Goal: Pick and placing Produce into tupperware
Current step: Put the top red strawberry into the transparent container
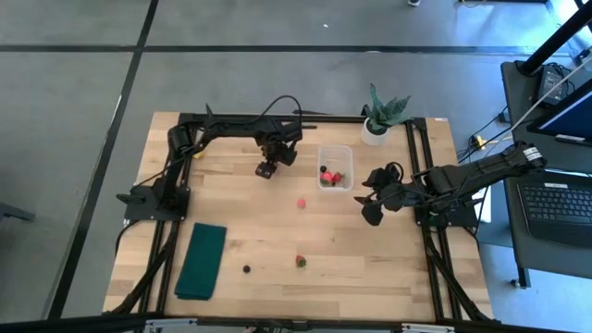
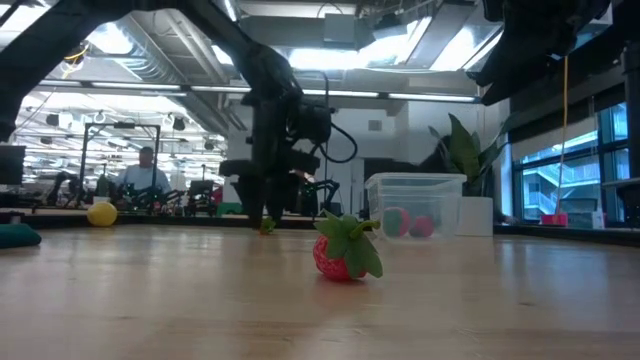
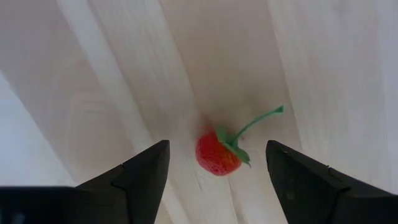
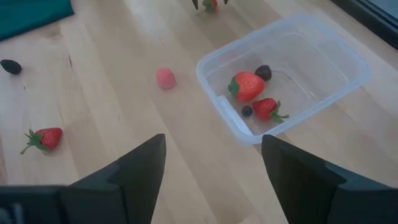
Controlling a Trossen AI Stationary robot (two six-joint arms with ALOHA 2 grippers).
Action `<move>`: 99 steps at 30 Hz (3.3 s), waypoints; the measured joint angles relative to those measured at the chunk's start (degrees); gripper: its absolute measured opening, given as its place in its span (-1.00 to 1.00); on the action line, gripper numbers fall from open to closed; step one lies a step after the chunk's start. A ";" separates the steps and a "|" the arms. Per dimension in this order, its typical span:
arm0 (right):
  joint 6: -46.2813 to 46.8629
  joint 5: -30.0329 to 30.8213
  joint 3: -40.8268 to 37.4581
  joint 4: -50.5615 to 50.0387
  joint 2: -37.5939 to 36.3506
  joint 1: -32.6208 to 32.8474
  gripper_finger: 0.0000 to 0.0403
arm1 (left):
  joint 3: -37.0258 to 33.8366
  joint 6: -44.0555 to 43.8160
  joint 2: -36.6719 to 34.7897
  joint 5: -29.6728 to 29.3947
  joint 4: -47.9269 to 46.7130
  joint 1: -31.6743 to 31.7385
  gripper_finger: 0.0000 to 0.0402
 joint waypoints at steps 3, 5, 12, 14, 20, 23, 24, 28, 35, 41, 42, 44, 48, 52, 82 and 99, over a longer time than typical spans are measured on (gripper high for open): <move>0.00 0.00 0.01 -0.30 0.00 0.01 0.33 | 0.00 0.00 0.78 -0.17 0.06 0.11 0.24; 0.00 0.00 0.00 -0.76 0.00 0.00 0.33 | 0.00 -0.02 1.28 -0.40 -0.20 0.11 0.22; 0.00 0.00 0.00 -1.22 0.00 0.00 0.33 | 0.07 -0.26 1.52 -0.46 -0.09 0.07 0.15; 0.00 0.00 0.01 -1.22 0.00 0.01 0.33 | 0.07 -0.47 1.54 -0.50 -0.17 0.07 0.12; 0.00 0.00 0.02 -1.22 0.00 0.02 0.33 | 0.07 -0.84 1.56 -0.52 -0.27 0.07 -0.03; 0.00 0.00 0.00 -1.22 0.00 0.00 0.33 | 0.07 -1.87 1.56 -0.52 -0.27 0.07 -0.12; 0.00 0.00 0.00 -1.20 0.00 0.00 0.33 | 0.07 -1.96 1.56 -0.52 -0.27 0.05 -0.16; 0.00 0.00 0.00 -1.20 0.00 0.00 0.33 | 0.07 -2.09 1.58 -0.63 -0.37 -0.11 -0.31; 0.00 0.00 0.00 -1.20 0.00 0.00 0.33 | 0.07 -4.43 1.58 -0.66 -0.33 -0.11 -0.54; 0.00 0.00 0.01 -1.20 0.00 0.00 0.33 | 0.01 -7.00 1.26 -0.89 -0.83 -0.17 -0.54; 0.00 0.00 0.00 -1.20 0.00 0.00 0.33 | -0.06 -7.34 0.91 -0.90 -1.22 -0.28 -0.54; 0.00 0.00 0.00 -1.20 0.00 0.00 0.33 | -0.22 -7.82 -0.60 -1.01 -2.39 -0.54 -0.56; -0.18 0.00 0.00 -1.39 0.00 0.00 0.33 | -0.11 -8.68 -5.00 -1.01 -2.33 -1.90 -0.61; -1.57 0.00 0.00 -1.42 0.00 0.00 0.33 | 0.96 -10.33 -9.48 -0.87 -0.68 -4.43 -0.58; 2.71 -1.09 0.02 0.91 -0.04 0.07 0.33 | 14.10 -22.50 1.66 2.70 26.30 -12.83 -0.52; 3.27 -1.70 0.02 1.11 -0.04 0.07 0.33 | 14.08 -26.16 4.40 5.20 25.41 -12.47 -0.36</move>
